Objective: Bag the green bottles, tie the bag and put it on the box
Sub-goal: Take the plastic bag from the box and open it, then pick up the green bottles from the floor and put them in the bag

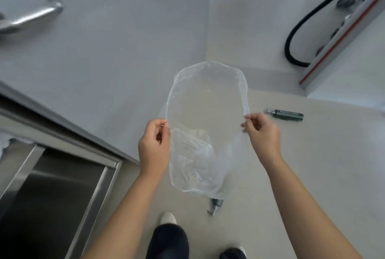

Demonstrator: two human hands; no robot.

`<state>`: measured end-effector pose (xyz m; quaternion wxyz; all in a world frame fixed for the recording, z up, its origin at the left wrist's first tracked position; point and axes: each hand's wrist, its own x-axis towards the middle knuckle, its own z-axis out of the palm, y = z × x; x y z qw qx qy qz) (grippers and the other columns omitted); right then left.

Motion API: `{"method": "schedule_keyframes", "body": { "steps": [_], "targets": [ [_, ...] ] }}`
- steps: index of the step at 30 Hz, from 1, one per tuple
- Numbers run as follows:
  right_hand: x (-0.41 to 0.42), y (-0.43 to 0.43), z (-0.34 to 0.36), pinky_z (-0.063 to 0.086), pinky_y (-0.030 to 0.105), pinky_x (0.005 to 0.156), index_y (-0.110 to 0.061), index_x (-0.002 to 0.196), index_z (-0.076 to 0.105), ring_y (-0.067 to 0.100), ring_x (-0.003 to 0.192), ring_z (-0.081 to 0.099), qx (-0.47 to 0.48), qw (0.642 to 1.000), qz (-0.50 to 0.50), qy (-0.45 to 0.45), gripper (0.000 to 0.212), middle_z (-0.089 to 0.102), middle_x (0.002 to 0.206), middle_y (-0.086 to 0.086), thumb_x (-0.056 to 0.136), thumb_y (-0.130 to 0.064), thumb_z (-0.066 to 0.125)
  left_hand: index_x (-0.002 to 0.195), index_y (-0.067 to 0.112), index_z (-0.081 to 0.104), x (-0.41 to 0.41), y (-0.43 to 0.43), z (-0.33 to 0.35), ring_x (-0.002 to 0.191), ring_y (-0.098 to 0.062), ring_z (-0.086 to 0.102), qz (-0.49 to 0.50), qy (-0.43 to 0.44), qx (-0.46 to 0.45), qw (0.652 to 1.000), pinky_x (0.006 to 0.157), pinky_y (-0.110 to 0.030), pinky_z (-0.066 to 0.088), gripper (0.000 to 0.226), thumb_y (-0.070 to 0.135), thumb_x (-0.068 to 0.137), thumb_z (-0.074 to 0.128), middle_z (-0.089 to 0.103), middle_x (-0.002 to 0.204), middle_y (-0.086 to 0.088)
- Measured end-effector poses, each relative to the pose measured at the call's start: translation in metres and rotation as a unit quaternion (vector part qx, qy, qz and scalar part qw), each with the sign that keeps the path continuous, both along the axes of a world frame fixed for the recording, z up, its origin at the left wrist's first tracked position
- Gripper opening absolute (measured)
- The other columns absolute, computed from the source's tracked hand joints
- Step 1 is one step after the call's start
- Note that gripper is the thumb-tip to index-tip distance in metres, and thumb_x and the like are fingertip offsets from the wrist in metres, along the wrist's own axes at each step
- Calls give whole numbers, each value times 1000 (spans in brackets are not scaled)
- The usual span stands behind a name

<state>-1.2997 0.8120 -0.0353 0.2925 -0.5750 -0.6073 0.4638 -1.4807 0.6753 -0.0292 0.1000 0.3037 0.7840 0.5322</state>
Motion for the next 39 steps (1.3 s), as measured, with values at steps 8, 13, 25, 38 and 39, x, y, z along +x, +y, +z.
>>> {"method": "schedule_keyframes", "body": {
  "steps": [8,13,25,38,39],
  "targets": [
    [0,5,-159,41,4,49,-18,83,60,-1,53,61,-46,995,-70,52,13,68,76,-1,85,-7,53,87,22,53,-14,37,-143,57,-11,46,-72,24,-25,997,56,-21,40,6,17,90,53,54,65,9],
    [5,2,-275,50,22,65,-21,77,57,10,62,66,-80,988,-101,78,17,69,81,6,85,-7,53,90,18,57,-8,50,-253,61,-11,51,-91,35,-49,994,60,-25,42,5,18,90,52,55,69,11],
    [34,16,-521,51,26,63,-11,86,58,13,63,67,-139,959,-211,132,12,67,78,8,86,-3,50,88,22,57,2,85,-479,59,-1,49,-171,29,-84,981,55,-13,38,4,20,90,54,56,68,6],
    [109,-24,-634,50,24,67,-10,93,62,14,74,68,-126,944,-270,143,9,69,84,6,84,-11,60,80,33,55,59,102,-556,65,-22,52,-313,33,-45,948,58,-21,43,16,20,89,55,57,70,-9],
    [111,-32,-641,49,24,67,-11,93,62,14,75,68,-131,943,-273,138,10,70,85,6,84,-12,61,81,33,55,63,100,-560,67,-22,52,-323,34,-48,945,60,-22,44,15,20,89,55,58,71,-9]
  ]
}}
